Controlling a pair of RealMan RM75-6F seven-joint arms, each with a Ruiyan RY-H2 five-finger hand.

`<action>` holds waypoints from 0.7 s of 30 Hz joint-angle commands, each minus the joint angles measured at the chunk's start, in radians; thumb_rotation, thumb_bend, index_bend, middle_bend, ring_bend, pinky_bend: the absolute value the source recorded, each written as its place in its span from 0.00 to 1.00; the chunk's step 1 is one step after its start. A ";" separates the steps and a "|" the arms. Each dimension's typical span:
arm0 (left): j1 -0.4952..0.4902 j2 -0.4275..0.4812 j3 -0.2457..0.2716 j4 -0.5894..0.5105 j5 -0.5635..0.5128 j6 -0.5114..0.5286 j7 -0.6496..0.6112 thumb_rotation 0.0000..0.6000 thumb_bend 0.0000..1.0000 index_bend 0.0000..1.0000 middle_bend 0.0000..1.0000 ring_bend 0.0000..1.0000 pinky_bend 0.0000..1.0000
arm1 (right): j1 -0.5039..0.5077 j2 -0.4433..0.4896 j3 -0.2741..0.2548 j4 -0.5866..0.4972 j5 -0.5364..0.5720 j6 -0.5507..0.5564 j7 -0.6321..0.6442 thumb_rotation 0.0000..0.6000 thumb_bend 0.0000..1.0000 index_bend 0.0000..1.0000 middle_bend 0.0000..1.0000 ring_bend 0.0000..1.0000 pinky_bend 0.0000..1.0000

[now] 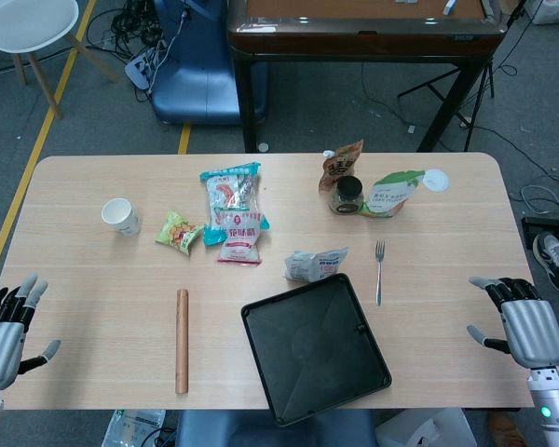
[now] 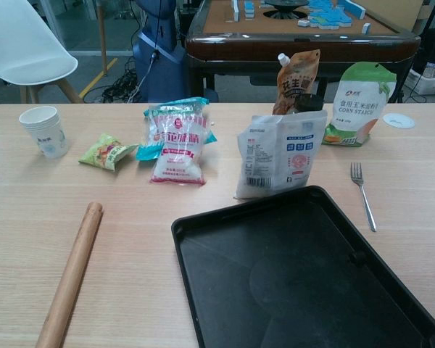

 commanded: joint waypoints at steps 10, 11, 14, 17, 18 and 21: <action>0.003 0.005 -0.002 -0.001 0.005 0.010 0.000 1.00 0.20 0.07 0.03 0.09 0.03 | 0.008 -0.004 0.012 0.004 0.021 -0.012 0.004 1.00 0.15 0.28 0.34 0.25 0.22; 0.004 0.005 -0.001 -0.002 0.004 0.009 -0.002 1.00 0.20 0.07 0.03 0.09 0.03 | 0.012 0.000 0.015 0.001 0.028 -0.019 0.000 1.00 0.15 0.28 0.34 0.25 0.22; 0.005 0.004 0.002 -0.003 0.006 0.009 0.000 1.00 0.20 0.07 0.03 0.09 0.03 | 0.024 0.007 0.024 -0.008 0.046 -0.041 0.002 1.00 0.15 0.28 0.34 0.25 0.22; 0.007 0.006 0.003 -0.006 0.007 0.011 0.002 1.00 0.20 0.07 0.03 0.09 0.03 | 0.049 0.017 0.040 -0.017 0.075 -0.086 0.022 1.00 0.15 0.27 0.34 0.25 0.22; 0.007 0.006 0.002 -0.007 0.008 0.013 0.002 1.00 0.20 0.07 0.03 0.09 0.03 | 0.064 0.020 0.047 -0.016 0.085 -0.110 0.032 1.00 0.15 0.28 0.34 0.25 0.22; 0.010 0.008 0.003 -0.010 0.010 0.018 0.003 1.00 0.20 0.07 0.03 0.09 0.03 | 0.107 0.022 0.064 -0.003 0.104 -0.177 0.067 1.00 0.15 0.28 0.34 0.25 0.22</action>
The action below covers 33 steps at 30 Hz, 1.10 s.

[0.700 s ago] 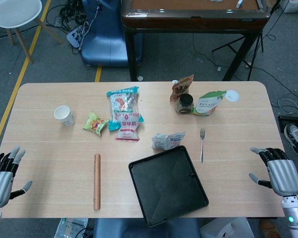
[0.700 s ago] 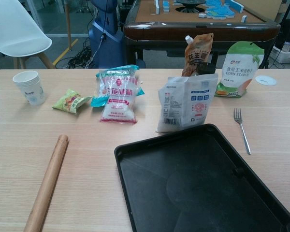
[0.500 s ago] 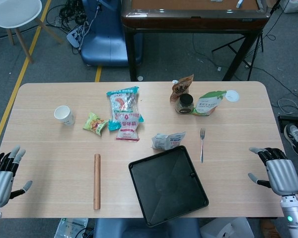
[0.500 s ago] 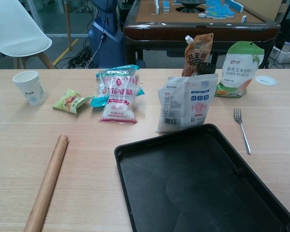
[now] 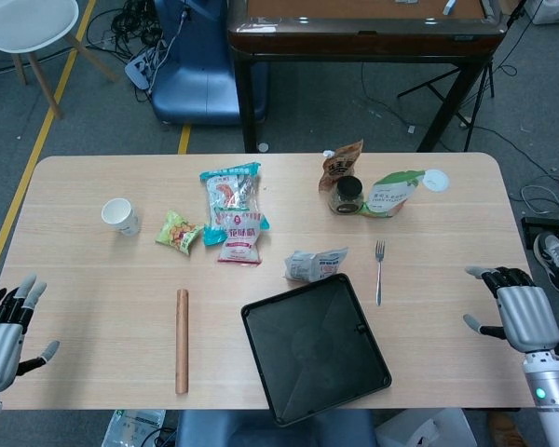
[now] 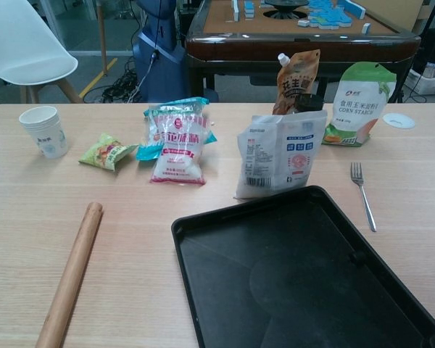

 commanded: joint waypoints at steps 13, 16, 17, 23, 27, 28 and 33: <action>0.014 0.011 0.005 -0.020 0.007 0.018 0.012 1.00 0.20 0.07 0.03 0.09 0.03 | 0.265 -0.081 0.067 0.170 0.066 -0.389 0.261 1.00 0.12 0.28 0.32 0.24 0.22; 0.015 0.011 0.006 -0.025 0.012 0.019 0.015 1.00 0.20 0.07 0.03 0.09 0.03 | 0.315 -0.129 0.075 0.226 0.053 -0.436 0.303 1.00 0.08 0.28 0.31 0.22 0.22; 0.015 0.011 0.007 -0.026 0.014 0.021 0.017 1.00 0.20 0.07 0.03 0.09 0.03 | 0.335 -0.149 0.076 0.247 0.046 -0.452 0.322 1.00 0.07 0.28 0.31 0.21 0.22; 0.021 0.016 0.006 -0.036 0.015 0.029 0.023 1.00 0.20 0.07 0.03 0.09 0.03 | 0.420 -0.239 0.078 0.343 0.007 -0.511 0.405 1.00 0.02 0.26 0.29 0.18 0.22; 0.024 0.017 0.007 -0.041 0.013 0.031 0.026 1.00 0.20 0.07 0.03 0.09 0.03 | 0.473 -0.302 0.069 0.414 -0.031 -0.535 0.466 1.00 0.01 0.25 0.29 0.17 0.22; 0.025 0.017 0.007 -0.041 0.012 0.031 0.026 1.00 0.20 0.07 0.03 0.09 0.03 | 0.483 -0.316 0.067 0.430 -0.040 -0.534 0.478 1.00 0.01 0.25 0.28 0.16 0.22; 0.027 0.017 0.007 -0.044 0.008 0.028 0.030 1.00 0.20 0.07 0.03 0.09 0.03 | 0.526 -0.394 0.055 0.518 -0.082 -0.514 0.549 1.00 0.01 0.25 0.28 0.16 0.22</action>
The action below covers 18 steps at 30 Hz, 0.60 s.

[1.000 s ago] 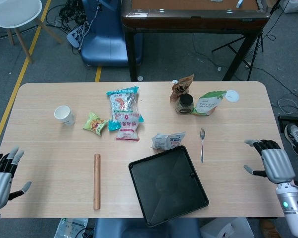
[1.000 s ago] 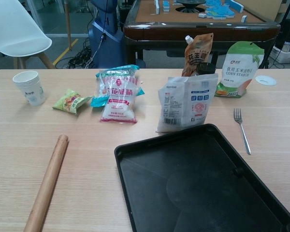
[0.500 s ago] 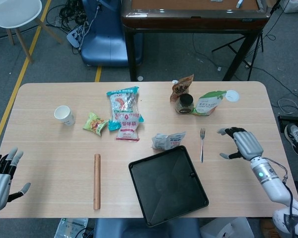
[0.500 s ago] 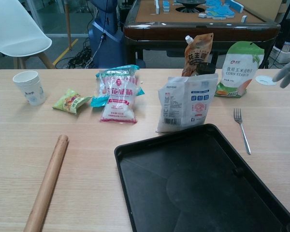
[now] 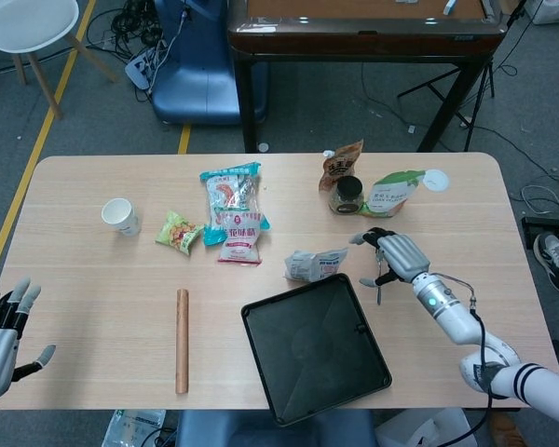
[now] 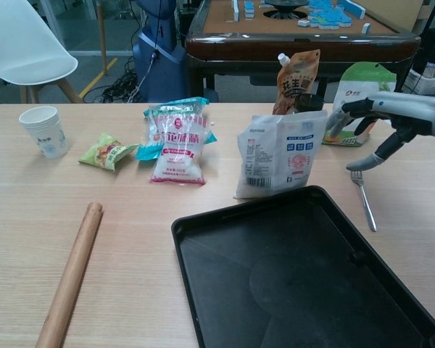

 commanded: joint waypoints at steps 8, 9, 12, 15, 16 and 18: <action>0.001 0.005 -0.002 -0.004 -0.005 -0.004 0.002 1.00 0.20 0.07 0.03 0.09 0.03 | 0.066 -0.153 -0.043 0.191 -0.072 0.053 0.144 1.00 0.00 0.25 0.28 0.16 0.22; 0.001 0.005 -0.001 -0.005 -0.005 -0.004 0.003 1.00 0.20 0.07 0.03 0.09 0.03 | 0.069 -0.168 -0.049 0.213 -0.078 0.059 0.162 1.00 0.00 0.25 0.28 0.16 0.22; 0.002 0.008 -0.002 -0.009 -0.005 -0.004 0.005 1.00 0.20 0.07 0.03 0.09 0.03 | 0.076 -0.205 -0.064 0.268 -0.091 0.079 0.213 1.00 0.00 0.25 0.28 0.16 0.22; 0.002 0.010 -0.003 -0.013 -0.006 -0.004 0.009 1.00 0.20 0.07 0.03 0.09 0.03 | 0.080 -0.244 -0.076 0.326 -0.102 0.105 0.269 1.00 0.00 0.25 0.28 0.16 0.22; 0.002 0.011 -0.003 -0.014 -0.006 -0.005 0.010 1.00 0.20 0.07 0.03 0.09 0.03 | 0.082 -0.255 -0.080 0.345 -0.105 0.110 0.284 1.00 0.00 0.25 0.28 0.16 0.22; 0.002 0.013 -0.002 -0.018 -0.004 -0.005 0.013 1.00 0.20 0.07 0.03 0.09 0.03 | 0.087 -0.283 -0.089 0.388 -0.112 0.121 0.317 1.00 0.00 0.25 0.28 0.16 0.22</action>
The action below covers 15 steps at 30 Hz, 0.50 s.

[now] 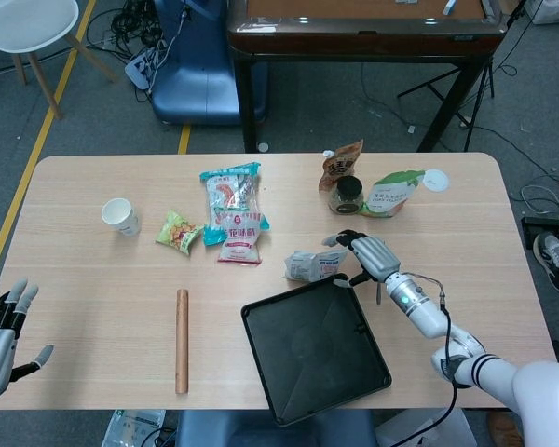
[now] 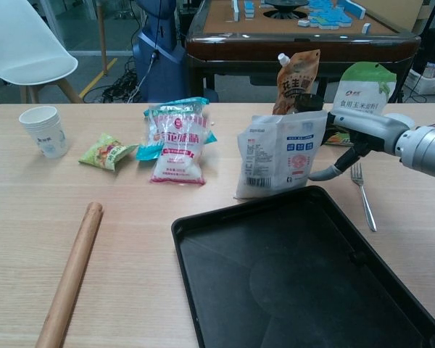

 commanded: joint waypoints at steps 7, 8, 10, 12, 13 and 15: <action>0.003 0.008 0.000 -0.014 0.002 0.003 0.011 1.00 0.20 0.07 0.03 0.09 0.03 | 0.037 -0.119 -0.042 0.180 -0.028 0.026 0.117 1.00 0.00 0.25 0.29 0.16 0.22; 0.003 0.009 0.000 -0.015 0.002 0.003 0.012 1.00 0.20 0.07 0.03 0.09 0.03 | 0.040 -0.126 -0.044 0.192 -0.029 0.023 0.123 1.00 0.00 0.25 0.29 0.16 0.22; 0.004 0.009 0.000 -0.016 0.001 0.003 0.013 1.00 0.20 0.07 0.03 0.09 0.03 | 0.047 -0.144 -0.049 0.219 -0.029 0.021 0.134 1.00 0.00 0.25 0.29 0.16 0.22; 0.005 0.009 0.000 -0.016 0.000 0.004 0.012 1.00 0.20 0.07 0.03 0.09 0.03 | 0.053 -0.160 -0.052 0.243 -0.028 0.018 0.145 1.00 0.00 0.25 0.29 0.16 0.22; 0.005 0.009 0.000 -0.016 0.000 0.003 0.012 1.00 0.20 0.07 0.03 0.09 0.03 | 0.056 -0.167 -0.053 0.252 -0.027 0.016 0.149 1.00 0.00 0.25 0.29 0.16 0.22; 0.005 0.008 0.001 -0.015 0.000 0.002 0.013 1.00 0.20 0.07 0.03 0.09 0.03 | 0.062 -0.181 -0.056 0.275 -0.026 0.013 0.155 1.00 0.00 0.25 0.30 0.16 0.22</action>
